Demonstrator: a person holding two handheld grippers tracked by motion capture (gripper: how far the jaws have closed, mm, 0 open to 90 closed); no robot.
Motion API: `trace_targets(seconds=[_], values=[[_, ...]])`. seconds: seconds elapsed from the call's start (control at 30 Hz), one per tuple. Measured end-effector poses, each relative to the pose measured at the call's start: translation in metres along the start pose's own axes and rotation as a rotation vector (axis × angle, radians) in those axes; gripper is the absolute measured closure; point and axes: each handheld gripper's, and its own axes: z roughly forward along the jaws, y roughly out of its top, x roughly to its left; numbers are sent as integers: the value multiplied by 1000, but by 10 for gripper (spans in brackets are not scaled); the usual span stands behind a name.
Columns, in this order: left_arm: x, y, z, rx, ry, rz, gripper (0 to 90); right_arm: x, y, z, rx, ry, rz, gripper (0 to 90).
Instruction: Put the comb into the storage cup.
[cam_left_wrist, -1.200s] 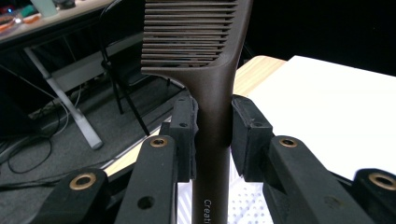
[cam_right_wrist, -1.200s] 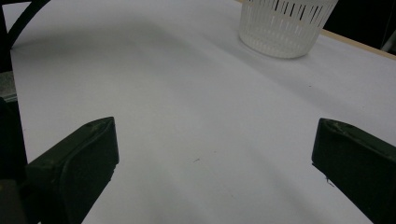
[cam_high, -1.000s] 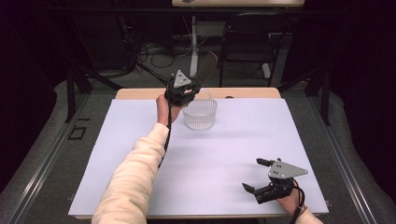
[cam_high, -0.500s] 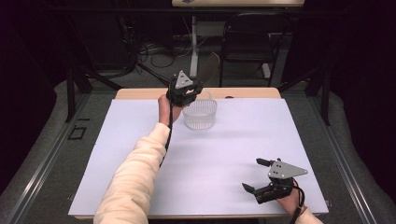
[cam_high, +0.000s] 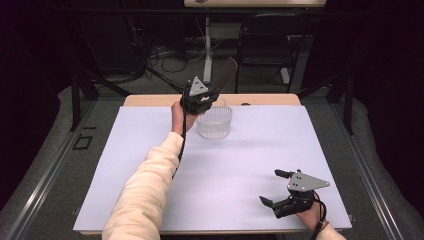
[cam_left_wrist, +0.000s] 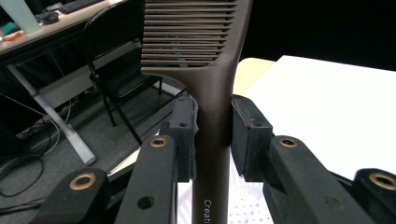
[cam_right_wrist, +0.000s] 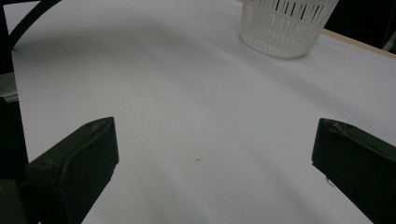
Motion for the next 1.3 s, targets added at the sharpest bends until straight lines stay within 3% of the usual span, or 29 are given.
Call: trace_targets(seconds=[0.67,1.3], values=[[-3,-6,9,37,-40,0,723,0,0,0,-1,-1,0,2],[-2,-12,16,91,-45,5,722,-1,0,-1,-6,-6,-4,1]])
